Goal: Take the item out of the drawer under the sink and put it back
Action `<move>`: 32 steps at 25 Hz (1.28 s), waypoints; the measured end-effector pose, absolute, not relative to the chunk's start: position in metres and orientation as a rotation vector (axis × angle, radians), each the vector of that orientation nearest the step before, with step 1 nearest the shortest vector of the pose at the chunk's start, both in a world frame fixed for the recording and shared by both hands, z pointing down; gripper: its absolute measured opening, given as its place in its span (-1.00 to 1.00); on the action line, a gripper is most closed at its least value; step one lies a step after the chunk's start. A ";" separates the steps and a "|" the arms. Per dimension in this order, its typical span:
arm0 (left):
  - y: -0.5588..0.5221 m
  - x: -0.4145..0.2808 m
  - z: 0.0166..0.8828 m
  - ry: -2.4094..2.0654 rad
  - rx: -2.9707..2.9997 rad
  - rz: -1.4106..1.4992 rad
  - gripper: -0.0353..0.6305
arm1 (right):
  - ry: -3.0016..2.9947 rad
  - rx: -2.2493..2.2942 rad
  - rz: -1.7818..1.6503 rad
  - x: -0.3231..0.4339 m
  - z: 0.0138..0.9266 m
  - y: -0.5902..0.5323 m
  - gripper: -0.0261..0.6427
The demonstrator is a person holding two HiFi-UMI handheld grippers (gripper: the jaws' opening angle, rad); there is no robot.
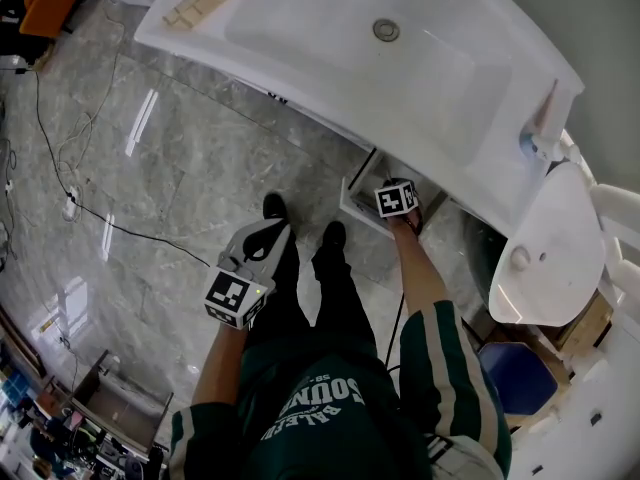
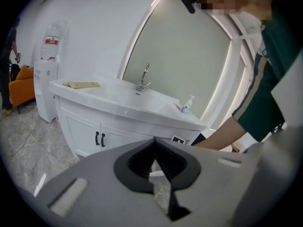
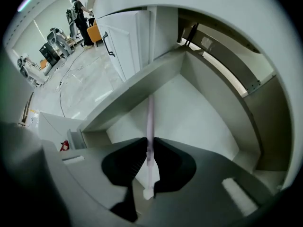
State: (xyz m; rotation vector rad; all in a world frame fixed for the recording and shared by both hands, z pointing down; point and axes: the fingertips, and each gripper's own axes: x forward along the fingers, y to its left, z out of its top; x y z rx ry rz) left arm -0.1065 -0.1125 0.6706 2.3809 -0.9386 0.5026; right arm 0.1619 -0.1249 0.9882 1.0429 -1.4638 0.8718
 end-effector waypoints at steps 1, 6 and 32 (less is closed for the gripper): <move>-0.113 -0.106 0.668 -0.937 2.384 0.499 -0.74 | -1.466 1.046 0.872 0.163 0.984 -0.124 -0.77; -0.120 -0.097 0.649 -0.911 2.422 0.466 -0.74 | -1.490 1.068 0.858 0.164 0.959 -0.123 -0.77; -0.148 -0.079 0.551 -0.830 2.573 0.345 -0.74 | -1.856 1.324 0.773 0.098 0.710 -0.103 -0.77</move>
